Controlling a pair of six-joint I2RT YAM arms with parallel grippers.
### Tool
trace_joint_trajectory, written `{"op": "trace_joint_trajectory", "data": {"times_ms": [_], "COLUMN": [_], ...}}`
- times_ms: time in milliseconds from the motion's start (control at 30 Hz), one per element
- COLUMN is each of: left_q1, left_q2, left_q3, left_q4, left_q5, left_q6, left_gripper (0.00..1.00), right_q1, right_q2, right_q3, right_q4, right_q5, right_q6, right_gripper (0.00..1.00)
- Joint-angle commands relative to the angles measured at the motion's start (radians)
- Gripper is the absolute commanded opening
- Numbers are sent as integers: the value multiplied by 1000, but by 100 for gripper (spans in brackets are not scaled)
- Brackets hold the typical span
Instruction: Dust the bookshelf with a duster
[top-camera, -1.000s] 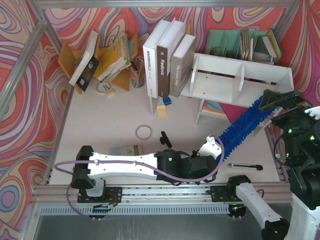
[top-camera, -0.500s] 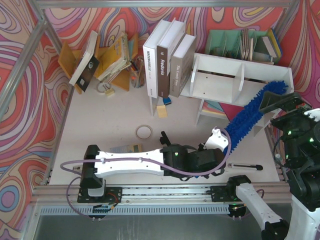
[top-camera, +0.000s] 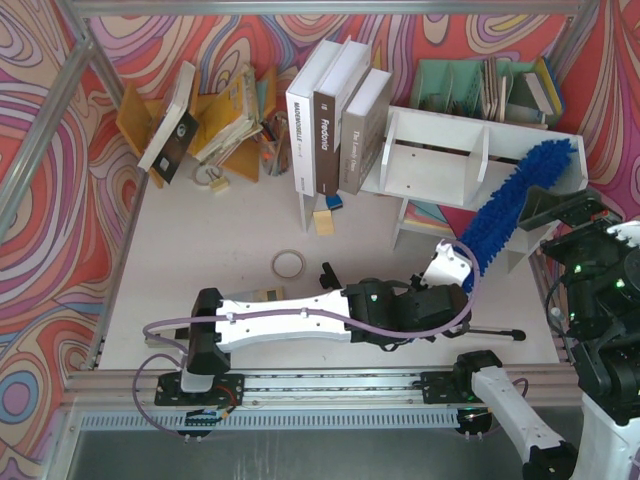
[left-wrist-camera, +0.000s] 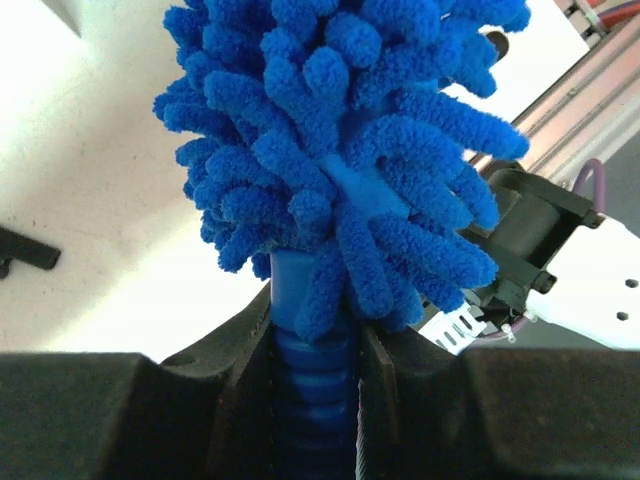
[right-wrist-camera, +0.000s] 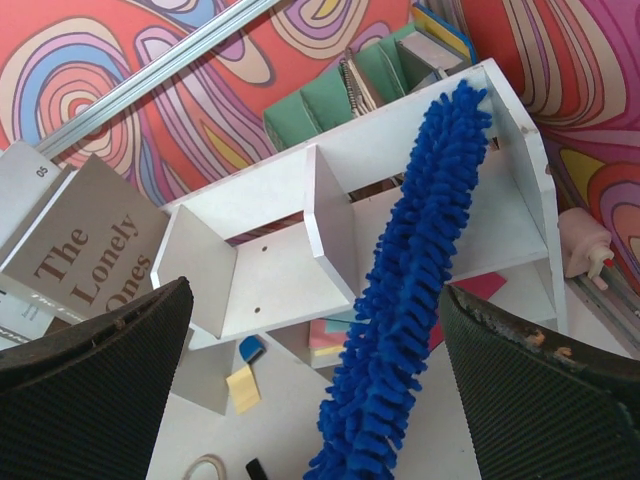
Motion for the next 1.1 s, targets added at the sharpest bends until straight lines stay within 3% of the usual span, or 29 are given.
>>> {"op": "trace_joint_trajectory", "data": {"times_ms": [0, 300, 700, 1067], "left_q1": [4, -12, -34, -2], "left_q2": [-82, -229, -258, -212], "left_q3": [-75, -268, -234, -304], "left_q4": [-1, 46, 155, 110], "left_q5": [-84, -171, -231, -73], "left_q6": [-94, -226, -139, -148], "left_gripper": [0, 0, 0, 0], "right_q1": [2, 1, 1, 2], "right_q2": [-13, -13, -8, -2], "right_q3": [-19, -44, -27, -23], "right_q4": [32, 41, 34, 41], "right_q5": [13, 4, -2, -3], "right_q6": [-12, -6, -2, -8], "right_gripper": [99, 99, 99, 99]}}
